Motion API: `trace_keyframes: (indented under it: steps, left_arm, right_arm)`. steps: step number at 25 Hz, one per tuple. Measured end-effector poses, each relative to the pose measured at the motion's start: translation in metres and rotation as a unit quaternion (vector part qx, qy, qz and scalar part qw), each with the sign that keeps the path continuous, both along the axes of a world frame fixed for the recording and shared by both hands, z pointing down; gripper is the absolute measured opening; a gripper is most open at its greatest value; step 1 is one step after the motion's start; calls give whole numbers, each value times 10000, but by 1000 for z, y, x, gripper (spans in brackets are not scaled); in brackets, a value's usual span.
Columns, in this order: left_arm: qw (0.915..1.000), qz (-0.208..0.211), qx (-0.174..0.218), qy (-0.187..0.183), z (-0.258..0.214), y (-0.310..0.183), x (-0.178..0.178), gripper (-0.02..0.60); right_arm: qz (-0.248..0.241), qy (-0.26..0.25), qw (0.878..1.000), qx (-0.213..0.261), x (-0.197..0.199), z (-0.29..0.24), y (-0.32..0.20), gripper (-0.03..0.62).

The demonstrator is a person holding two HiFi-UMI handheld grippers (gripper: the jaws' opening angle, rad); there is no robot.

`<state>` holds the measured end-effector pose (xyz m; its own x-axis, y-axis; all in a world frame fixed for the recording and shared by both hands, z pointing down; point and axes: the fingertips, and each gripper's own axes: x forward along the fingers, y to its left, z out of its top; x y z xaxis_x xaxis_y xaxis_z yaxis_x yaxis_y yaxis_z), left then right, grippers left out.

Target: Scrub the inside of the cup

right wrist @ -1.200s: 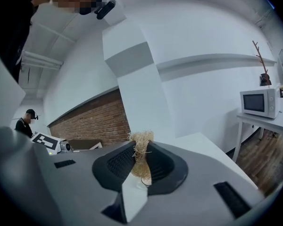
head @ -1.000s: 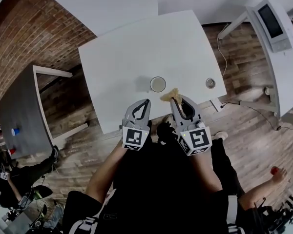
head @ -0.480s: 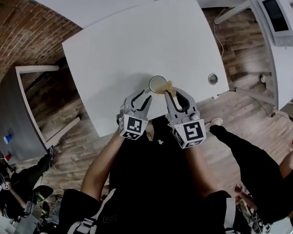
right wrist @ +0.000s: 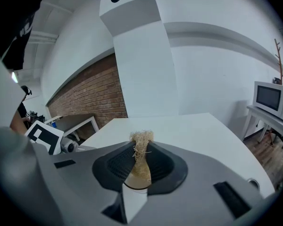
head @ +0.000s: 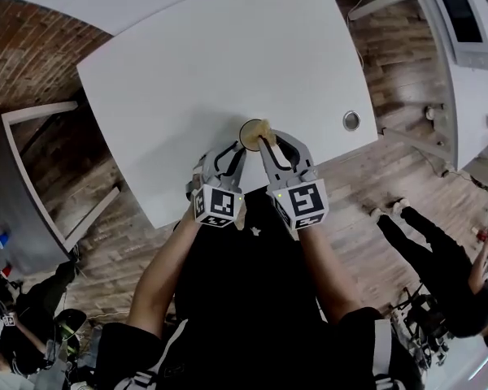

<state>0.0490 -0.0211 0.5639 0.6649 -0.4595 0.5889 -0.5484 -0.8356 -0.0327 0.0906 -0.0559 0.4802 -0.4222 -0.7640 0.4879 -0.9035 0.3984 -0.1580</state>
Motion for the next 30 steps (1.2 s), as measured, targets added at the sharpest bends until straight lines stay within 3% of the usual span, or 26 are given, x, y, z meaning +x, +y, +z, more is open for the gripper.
trace_keyframes:
  steps: [11,21,25,30]
  left_arm:
    - [9999,27,94,-24,-3,0,7,71]
    - [9998,26,166,-59,-3,2,7,71]
    - [9998,16,175,-69,-4,2,7,71]
    - [9997,0,207,-94,-4,2,8,71]
  right_arm:
    - [-392,456,9953,-763,-11,34,1,57]
    - [-771,1064,9809,-1435,-18,61,2,57]
    - [-939,1388,9693,-1801,-19,67,2,57]
    - [-1345,1738,9434,-2483,-21,77,1,54]
